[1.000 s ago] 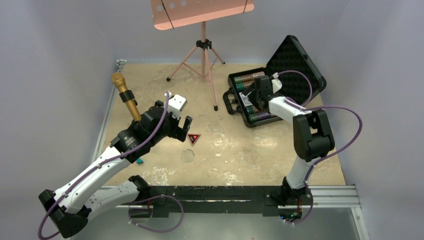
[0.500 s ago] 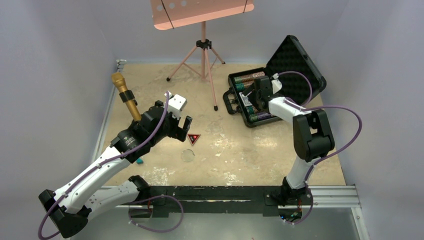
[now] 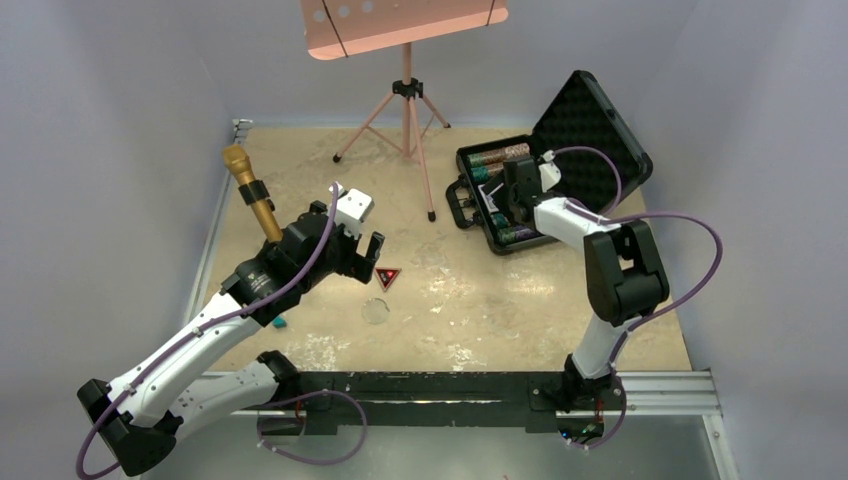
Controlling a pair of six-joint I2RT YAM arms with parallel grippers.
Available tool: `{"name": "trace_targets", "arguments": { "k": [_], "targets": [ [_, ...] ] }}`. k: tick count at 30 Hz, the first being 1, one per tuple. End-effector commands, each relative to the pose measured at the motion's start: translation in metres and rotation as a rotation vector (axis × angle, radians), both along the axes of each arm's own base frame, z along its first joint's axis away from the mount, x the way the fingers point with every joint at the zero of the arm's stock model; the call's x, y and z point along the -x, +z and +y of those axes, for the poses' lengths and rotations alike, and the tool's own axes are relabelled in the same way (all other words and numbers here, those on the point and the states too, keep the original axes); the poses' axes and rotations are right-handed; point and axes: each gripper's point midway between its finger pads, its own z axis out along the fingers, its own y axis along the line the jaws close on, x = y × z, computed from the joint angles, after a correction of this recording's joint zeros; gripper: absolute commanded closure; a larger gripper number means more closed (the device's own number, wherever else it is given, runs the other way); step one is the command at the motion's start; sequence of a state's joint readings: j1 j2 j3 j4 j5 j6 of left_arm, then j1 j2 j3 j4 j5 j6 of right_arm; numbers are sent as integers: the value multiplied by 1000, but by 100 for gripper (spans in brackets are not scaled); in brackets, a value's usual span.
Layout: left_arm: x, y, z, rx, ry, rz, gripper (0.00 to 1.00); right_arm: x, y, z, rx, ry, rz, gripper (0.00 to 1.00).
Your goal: Pack up texas hold em set
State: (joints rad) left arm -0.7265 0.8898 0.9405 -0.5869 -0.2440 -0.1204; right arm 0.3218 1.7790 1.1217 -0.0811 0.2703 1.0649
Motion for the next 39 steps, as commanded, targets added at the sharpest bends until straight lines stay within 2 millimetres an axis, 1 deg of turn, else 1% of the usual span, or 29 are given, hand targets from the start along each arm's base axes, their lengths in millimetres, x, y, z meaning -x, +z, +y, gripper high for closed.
{"name": "trace_targets", "arguments": {
  "k": [1, 4, 10, 16, 20, 22, 25, 27, 29, 32, 34, 35, 39],
  "targets": [
    [-5, 22, 0, 35, 15, -52, 0, -3, -8, 6, -9, 7, 13, 24],
    [-5, 21, 0, 33, 15, -50, 0, -10, -9, 8, -8, 11, -2, 25],
    [-6, 21, 1, 31, 17, -51, 0, -28, -4, 13, -2, 24, -30, 25],
    [-6, 21, 1, 28, 19, -53, 0, -37, -2, 13, 32, 45, -42, 25],
    [-6, 22, 2, 27, 20, -54, 0, -35, -2, 7, 76, 42, -28, 25],
    [-6, 22, 2, 28, 20, -55, 0, -34, 0, 5, 95, 58, -49, 24],
    [-6, 21, 1, 27, 17, -53, 0, -43, 1, 8, 91, 108, -78, 24],
    [-6, 21, 1, 27, 19, -53, 0, -49, -2, 8, 74, 123, -64, 24],
    [-6, 21, 2, 24, 20, -54, 0, -47, -11, 7, 75, 139, -16, 25],
    [-6, 21, 2, 23, 20, -54, 0, -43, -11, 9, 73, 161, 24, 24],
    [-6, 21, 1, 24, 18, -52, 0, -37, -3, 8, 71, 169, 20, 24],
    [-6, 21, 1, 25, 17, -52, 0, -34, 7, 7, 72, 171, 4, 24],
    [-5, 22, 0, 30, 12, -52, 0, -22, 28, -1, 103, 173, -12, 23]
  ]
}}
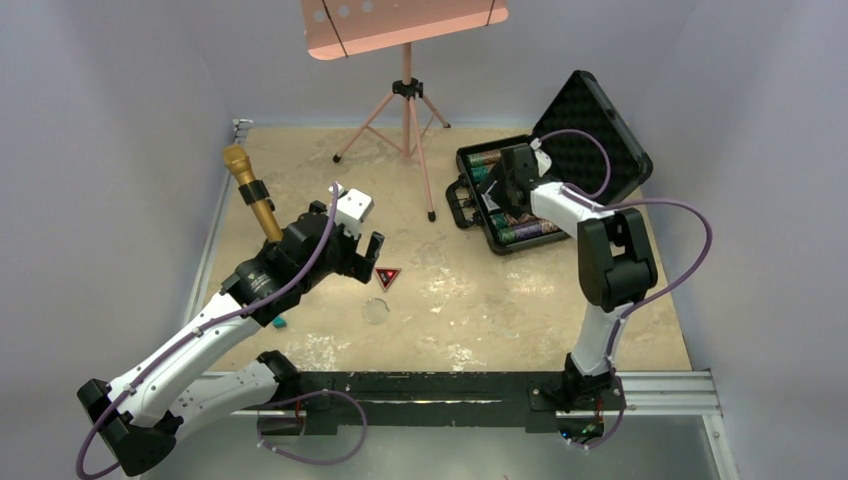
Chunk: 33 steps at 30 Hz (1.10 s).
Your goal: Pack up texas hold em set
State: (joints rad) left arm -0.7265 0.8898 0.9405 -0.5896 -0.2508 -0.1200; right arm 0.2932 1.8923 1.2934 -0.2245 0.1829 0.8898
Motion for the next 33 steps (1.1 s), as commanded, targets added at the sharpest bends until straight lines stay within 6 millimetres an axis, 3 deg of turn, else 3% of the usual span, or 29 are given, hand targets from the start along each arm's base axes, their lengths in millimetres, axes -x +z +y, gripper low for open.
{"name": "trace_targets", "arguments": {
  "k": [1, 5, 9, 13, 18, 23, 26, 33],
  "targets": [
    [-5, 22, -1, 34, 6, -51, 0, -8, 45, -4, 11, 29, -118, 23],
    [-5, 21, -1, 34, 4, -49, 0, -5, 60, -8, 49, 54, -133, 23],
    [-5, 21, -1, 33, 4, -49, 0, -10, 55, -7, 80, 94, -115, 27],
    [-5, 22, 0, 32, 9, -52, 0, -17, 35, -11, 121, 102, -59, 57],
    [-5, 22, 1, 31, 11, -55, 0, -13, 3, -12, 120, 120, 32, 71],
    [-4, 22, 0, 34, 8, -53, 0, 0, -23, -12, 107, 115, 102, 72],
    [-4, 23, -1, 38, 6, -53, 0, 1, -28, -11, 101, 122, 111, 72],
    [-4, 21, -1, 36, 7, -47, 0, -5, -4, -15, 131, 128, 70, 68]
  ]
}}
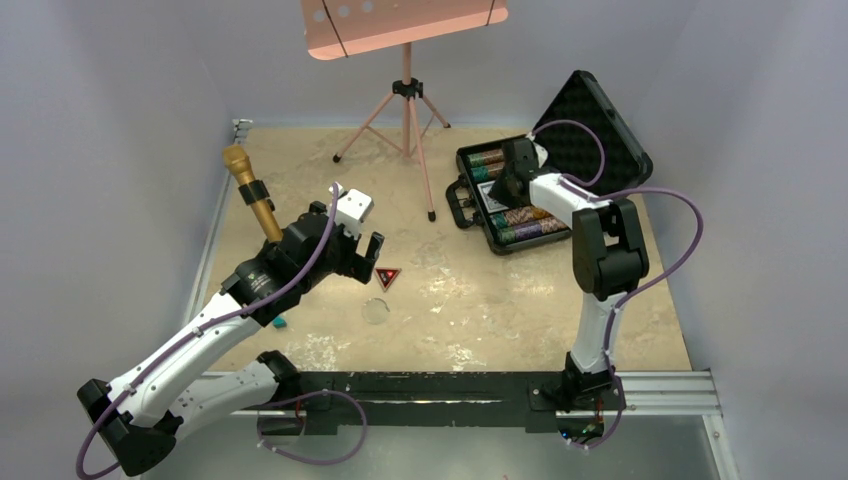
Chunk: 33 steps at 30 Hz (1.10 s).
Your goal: Pack up texas hold em set
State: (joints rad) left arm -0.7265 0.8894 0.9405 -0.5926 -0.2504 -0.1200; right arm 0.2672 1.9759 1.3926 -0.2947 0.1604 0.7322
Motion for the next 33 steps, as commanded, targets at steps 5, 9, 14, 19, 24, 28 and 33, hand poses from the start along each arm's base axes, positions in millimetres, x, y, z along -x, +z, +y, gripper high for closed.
{"name": "trace_targets", "arguments": {
  "k": [5, 9, 14, 19, 24, 28, 33],
  "targets": [
    [-3, 16, -6, 42, -12, -28, 0, 0, 54, -7, 52, 51, -79, 51],
    [0, 9, -13, 50, -37, 8, 0, 4, 94, -9, 78, 107, -157, 37],
    [6, -2, -18, 62, -45, 81, 0, 22, 134, -1, 102, 242, -249, 31],
    [20, -33, -23, 66, -33, 231, 0, 56, 162, 16, 130, 387, -323, 27],
    [28, -61, -19, 35, 34, 360, 1, 102, 177, 43, 176, 541, -366, 23],
    [19, -48, -3, 35, 80, 337, 0, 143, 161, 96, 85, 698, -344, 23],
    [2, -28, 26, 16, 165, 251, 0, 182, 124, 157, 62, 802, -245, 23]
  ]
}}
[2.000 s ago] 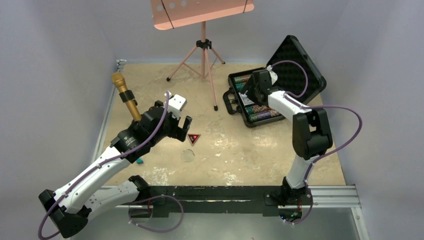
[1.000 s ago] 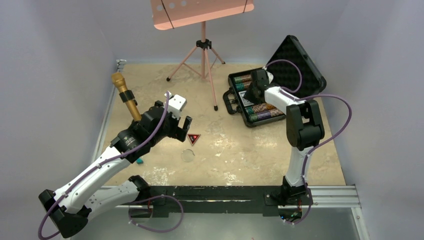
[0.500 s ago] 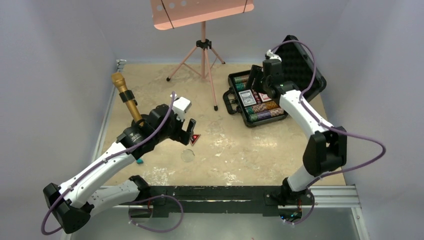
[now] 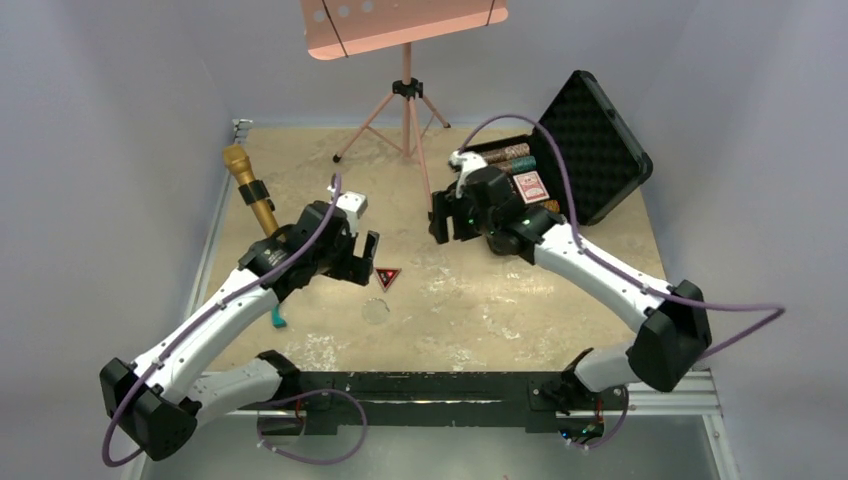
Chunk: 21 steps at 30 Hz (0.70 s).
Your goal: Pack up texas hold em set
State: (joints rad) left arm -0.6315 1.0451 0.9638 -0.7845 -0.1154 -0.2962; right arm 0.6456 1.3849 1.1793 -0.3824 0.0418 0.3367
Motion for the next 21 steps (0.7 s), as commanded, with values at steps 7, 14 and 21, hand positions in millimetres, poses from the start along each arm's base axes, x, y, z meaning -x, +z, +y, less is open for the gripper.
{"name": "trace_targets", "arguments": {
  "k": [7, 14, 21],
  "targets": [
    [-20, 59, 69, -48, 227, -385, 0, 58, -76, 100, 84, 145, 150, 23],
    [-18, 59, 67, -38, 212, -387, 1, 61, -105, 143, 149, 200, 189, 22],
    [-19, 58, 64, -38, 203, -372, 1, 51, -134, 152, 233, 158, 246, 20]
  ]
}}
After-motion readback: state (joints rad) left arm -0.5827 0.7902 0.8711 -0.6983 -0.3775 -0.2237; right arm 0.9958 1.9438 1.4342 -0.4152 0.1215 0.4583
